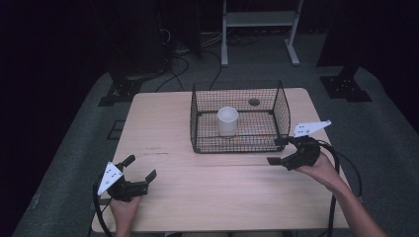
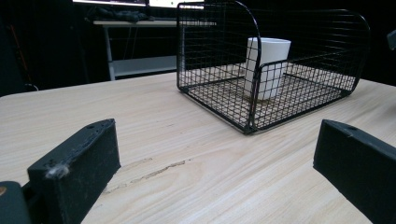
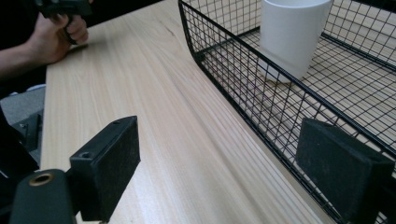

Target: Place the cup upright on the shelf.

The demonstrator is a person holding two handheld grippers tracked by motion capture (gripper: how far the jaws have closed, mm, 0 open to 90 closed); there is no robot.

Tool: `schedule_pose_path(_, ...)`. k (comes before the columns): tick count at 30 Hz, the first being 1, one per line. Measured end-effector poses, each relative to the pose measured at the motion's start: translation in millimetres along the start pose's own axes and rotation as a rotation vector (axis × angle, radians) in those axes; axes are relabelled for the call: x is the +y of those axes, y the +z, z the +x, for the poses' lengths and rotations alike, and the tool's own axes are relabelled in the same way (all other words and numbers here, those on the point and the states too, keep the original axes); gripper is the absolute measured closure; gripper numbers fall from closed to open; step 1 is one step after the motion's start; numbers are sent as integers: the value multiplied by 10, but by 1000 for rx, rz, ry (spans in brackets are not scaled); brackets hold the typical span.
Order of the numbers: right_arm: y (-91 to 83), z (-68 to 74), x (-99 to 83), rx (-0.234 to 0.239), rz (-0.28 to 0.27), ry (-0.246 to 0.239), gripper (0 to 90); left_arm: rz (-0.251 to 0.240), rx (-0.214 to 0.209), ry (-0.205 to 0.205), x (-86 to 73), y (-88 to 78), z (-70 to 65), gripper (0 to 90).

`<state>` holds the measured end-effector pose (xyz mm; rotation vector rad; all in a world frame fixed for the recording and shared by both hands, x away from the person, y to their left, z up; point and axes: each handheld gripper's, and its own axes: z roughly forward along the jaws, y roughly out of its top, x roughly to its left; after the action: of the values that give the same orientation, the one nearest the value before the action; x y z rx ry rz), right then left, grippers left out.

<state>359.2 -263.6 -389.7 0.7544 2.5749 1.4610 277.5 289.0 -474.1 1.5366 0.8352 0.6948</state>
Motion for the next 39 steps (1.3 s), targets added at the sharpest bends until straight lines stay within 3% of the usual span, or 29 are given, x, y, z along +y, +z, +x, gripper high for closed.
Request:
schedule_pose_path(8, -95, 32, -106, -21, -19, 2, 129, -1, 1, -1, 0, -1, -4, 0)
schedule_pose_path(19, -136, 63, -243, -45, 0, 3, 129, -1, -2, 1, 0, -1, -1, 0)
schedule_pose_path(39, -326, 87, -609, -102, -38, 62, 129, -3, -2, 1, 0, 0, -3, 0)
